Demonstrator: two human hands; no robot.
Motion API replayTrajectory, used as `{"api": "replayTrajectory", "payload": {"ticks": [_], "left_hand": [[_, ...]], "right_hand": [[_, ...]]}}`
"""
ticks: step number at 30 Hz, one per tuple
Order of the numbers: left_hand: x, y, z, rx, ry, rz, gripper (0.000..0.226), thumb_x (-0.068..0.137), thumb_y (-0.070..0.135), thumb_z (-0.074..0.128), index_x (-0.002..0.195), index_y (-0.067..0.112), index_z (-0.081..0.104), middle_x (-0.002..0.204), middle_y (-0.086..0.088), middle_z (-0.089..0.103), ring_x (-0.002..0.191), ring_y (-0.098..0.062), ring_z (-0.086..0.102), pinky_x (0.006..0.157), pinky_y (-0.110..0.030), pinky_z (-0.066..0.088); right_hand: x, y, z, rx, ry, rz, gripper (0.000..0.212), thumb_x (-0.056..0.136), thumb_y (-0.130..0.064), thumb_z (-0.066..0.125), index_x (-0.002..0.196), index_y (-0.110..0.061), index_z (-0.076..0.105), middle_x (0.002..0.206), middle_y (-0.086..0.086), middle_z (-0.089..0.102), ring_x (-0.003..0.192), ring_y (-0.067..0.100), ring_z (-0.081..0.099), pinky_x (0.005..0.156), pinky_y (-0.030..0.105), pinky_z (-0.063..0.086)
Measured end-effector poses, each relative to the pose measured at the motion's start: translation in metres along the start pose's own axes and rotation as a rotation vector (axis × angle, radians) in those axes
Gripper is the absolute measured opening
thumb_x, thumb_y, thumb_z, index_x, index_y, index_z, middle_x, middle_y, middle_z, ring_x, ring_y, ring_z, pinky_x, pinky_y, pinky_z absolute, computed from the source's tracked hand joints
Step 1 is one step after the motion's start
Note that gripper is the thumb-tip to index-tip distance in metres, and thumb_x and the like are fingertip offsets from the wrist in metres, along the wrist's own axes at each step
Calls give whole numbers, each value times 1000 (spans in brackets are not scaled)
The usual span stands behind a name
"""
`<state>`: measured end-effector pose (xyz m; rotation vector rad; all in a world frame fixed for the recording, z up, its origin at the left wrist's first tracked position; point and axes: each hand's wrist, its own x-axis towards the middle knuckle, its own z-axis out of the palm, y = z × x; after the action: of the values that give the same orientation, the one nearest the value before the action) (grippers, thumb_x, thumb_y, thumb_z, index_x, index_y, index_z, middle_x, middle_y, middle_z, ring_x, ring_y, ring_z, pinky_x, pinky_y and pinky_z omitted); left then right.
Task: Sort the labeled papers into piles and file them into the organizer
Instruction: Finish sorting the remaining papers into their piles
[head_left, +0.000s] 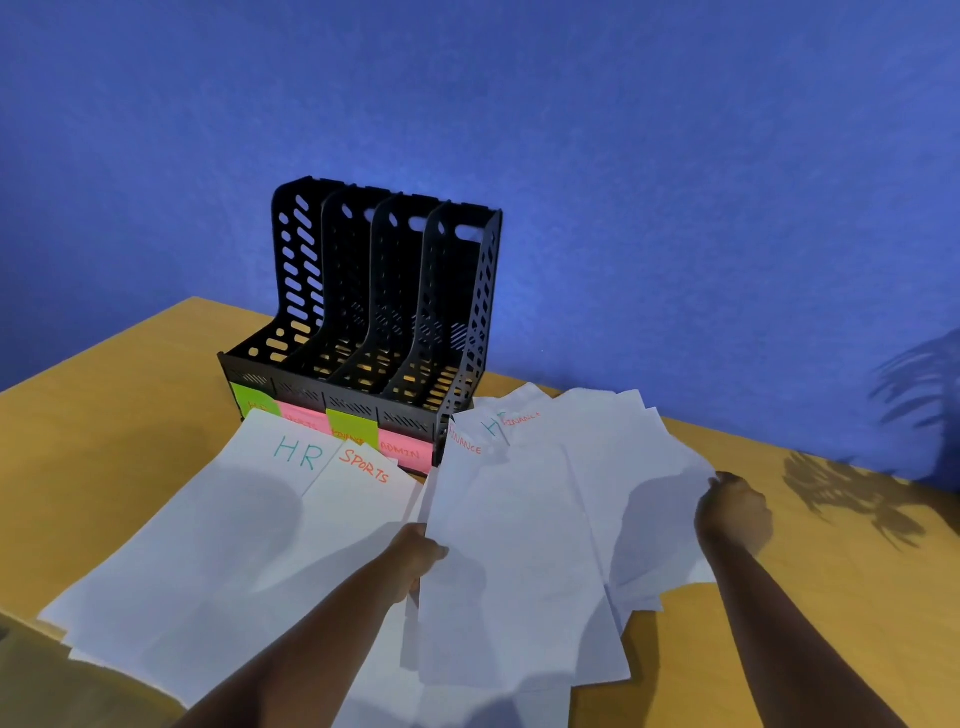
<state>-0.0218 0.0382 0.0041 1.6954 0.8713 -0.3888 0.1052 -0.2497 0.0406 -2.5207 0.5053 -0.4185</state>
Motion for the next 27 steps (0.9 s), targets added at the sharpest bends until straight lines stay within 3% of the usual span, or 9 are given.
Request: {"api": "replayTrajectory", "payload": {"ticks": [8, 11, 13, 14, 16, 19, 21, 23, 27], "left_hand": [[4, 1, 1, -45, 19, -52, 20, 94, 8, 46, 111, 3, 54, 112, -20, 58, 111, -37, 56, 95, -46, 50], [4, 3, 2, -36, 29, -69, 20, 94, 8, 45, 112, 4, 53, 117, -21, 57, 112, -36, 55, 95, -44, 50], [4, 4, 3, -44, 32, -71, 25, 94, 7, 45, 118, 1, 53, 122, -22, 56, 113, -37, 54, 95, -45, 50], [4, 4, 3, -47, 32, -76, 24, 94, 7, 45, 116, 2, 53, 121, -22, 56, 113, -37, 54, 96, -46, 50], [2, 5, 3, -57, 20, -82, 15, 94, 7, 44, 107, 4, 52, 115, -20, 56, 115, -38, 54, 97, -48, 49], [2, 6, 3, -73, 9, -96, 21, 95, 8, 43, 112, 3, 53, 116, -20, 56, 115, -38, 54, 98, -48, 48], [1, 6, 3, -118, -21, -109, 30, 96, 13, 42, 121, 0, 51, 123, -22, 56, 115, -39, 54, 98, -51, 47], [5, 2, 3, -239, -82, -128, 42, 97, 31, 40, 128, 4, 48, 128, -21, 55, 118, -39, 53, 103, -54, 42], [13, 0, 6, -419, -107, -106, 66, 88, 63, 33, 137, 19, 40, 141, -10, 47, 129, -33, 45, 109, -52, 34]], "right_hand": [[25, -26, -46, 277, 312, -56, 31, 96, -10, 40, 115, 1, 61, 105, 37, 62, 97, 50, 56, 78, 48, 43], [30, -39, -61, 462, 287, -62, 28, 92, -4, 39, 101, 10, 61, 100, 34, 62, 87, 32, 56, 69, 33, 34], [34, -45, -59, 605, 214, -45, 25, 89, -5, 39, 95, 9, 59, 91, 24, 61, 83, 22, 51, 76, 35, 46], [36, -45, -55, 665, 165, -16, 25, 86, -7, 40, 91, 7, 60, 89, 20, 61, 87, 25, 56, 84, 45, 51], [38, -39, -45, 714, 50, 44, 23, 79, -12, 43, 75, 1, 61, 84, 19, 62, 89, 41, 63, 81, 58, 53], [27, -34, -36, 810, -151, 210, 24, 77, 1, 51, 58, -13, 54, 68, 13, 55, 64, 32, 60, 45, 24, 56], [15, -27, -30, 850, -326, 353, 20, 81, 12, 52, 65, -1, 54, 73, 14, 52, 56, 22, 49, 29, 15, 44], [1, -18, -25, 796, -551, 441, 6, 84, 13, 53, 87, 16, 56, 76, 16, 52, 58, 25, 48, 28, 17, 45], [-22, -2, -14, 383, -1071, 387, 9, 80, 3, 66, 86, 7, 61, 66, 13, 68, 55, 24, 67, 42, 24, 55]]}}
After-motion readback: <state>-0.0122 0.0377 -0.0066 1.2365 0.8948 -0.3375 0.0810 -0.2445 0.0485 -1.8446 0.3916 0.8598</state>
